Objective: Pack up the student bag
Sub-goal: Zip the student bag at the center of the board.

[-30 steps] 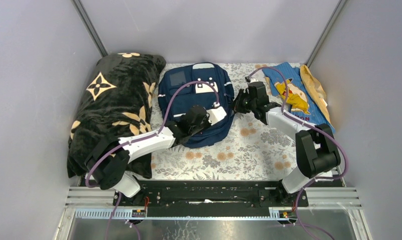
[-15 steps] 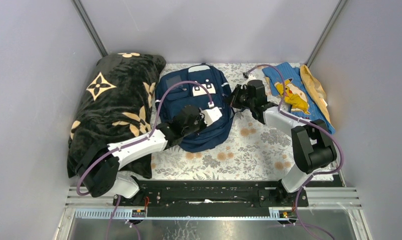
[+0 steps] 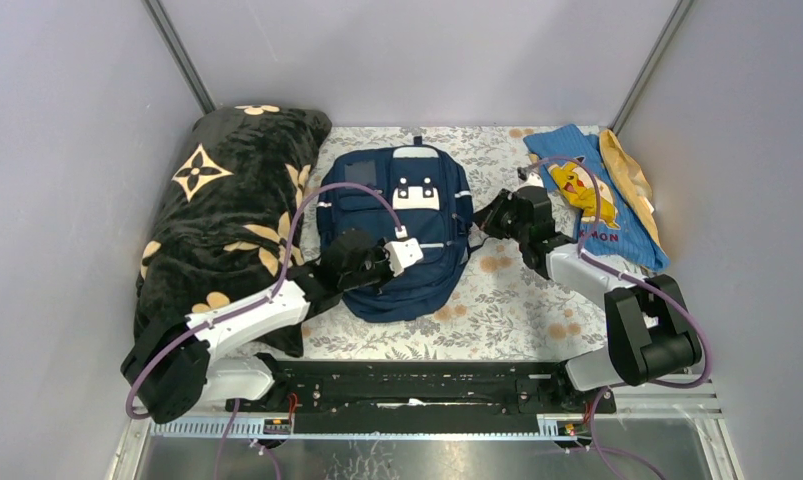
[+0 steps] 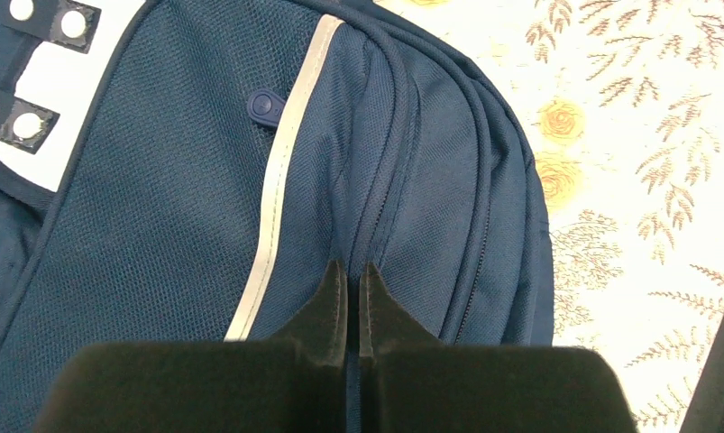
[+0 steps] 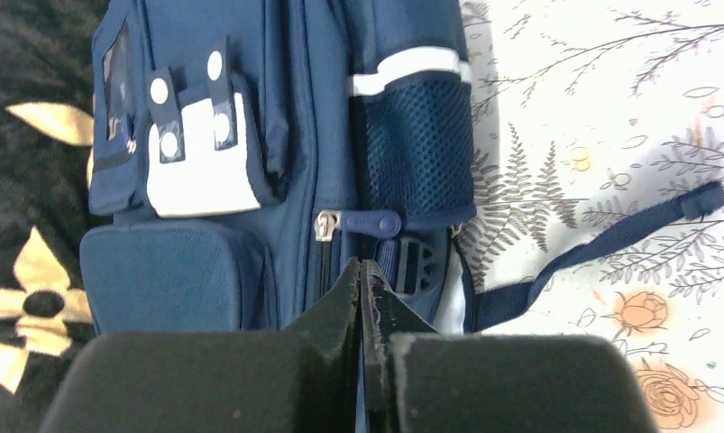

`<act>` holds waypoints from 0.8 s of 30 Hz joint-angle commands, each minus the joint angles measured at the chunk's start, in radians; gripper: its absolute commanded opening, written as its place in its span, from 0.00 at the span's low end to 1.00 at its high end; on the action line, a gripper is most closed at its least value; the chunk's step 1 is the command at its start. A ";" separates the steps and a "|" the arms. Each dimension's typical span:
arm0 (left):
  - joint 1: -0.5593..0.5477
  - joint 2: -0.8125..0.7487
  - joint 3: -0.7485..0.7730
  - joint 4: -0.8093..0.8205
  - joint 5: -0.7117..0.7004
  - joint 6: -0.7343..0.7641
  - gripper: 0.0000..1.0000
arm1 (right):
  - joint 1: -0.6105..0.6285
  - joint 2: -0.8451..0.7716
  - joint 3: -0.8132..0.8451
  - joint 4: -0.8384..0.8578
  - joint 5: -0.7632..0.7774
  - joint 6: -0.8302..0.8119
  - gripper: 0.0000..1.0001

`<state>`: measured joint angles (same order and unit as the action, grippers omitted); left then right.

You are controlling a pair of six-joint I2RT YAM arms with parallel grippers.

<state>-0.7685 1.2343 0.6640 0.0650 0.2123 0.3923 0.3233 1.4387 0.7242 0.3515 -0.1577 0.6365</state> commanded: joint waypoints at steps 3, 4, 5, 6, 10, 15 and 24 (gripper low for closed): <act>-0.007 0.006 0.023 0.121 0.156 -0.024 0.00 | -0.016 0.019 0.063 0.007 0.066 0.017 0.00; -0.007 0.029 0.046 0.130 0.158 -0.035 0.00 | -0.019 0.024 0.080 -0.008 0.071 0.017 0.00; -0.007 0.057 0.079 0.134 0.157 -0.047 0.00 | -0.022 0.025 0.095 -0.028 0.082 0.016 0.00; -0.007 0.093 0.116 0.138 0.144 -0.065 0.00 | -0.027 0.021 0.111 -0.055 0.100 0.015 0.00; -0.006 0.288 0.385 0.095 0.054 -0.222 0.00 | -0.086 -0.024 0.156 -0.207 0.153 0.015 0.06; -0.008 0.574 0.865 -0.149 0.023 -0.458 0.29 | -0.166 -0.103 0.224 -0.428 0.152 -0.051 0.54; 0.023 0.482 0.878 -0.288 -0.278 -0.481 0.79 | -0.175 -0.272 0.098 -0.557 0.015 -0.094 0.78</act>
<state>-0.7723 1.8500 1.6608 -0.1608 0.1242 -0.0685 0.1440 1.2316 0.8860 -0.1295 -0.0528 0.5636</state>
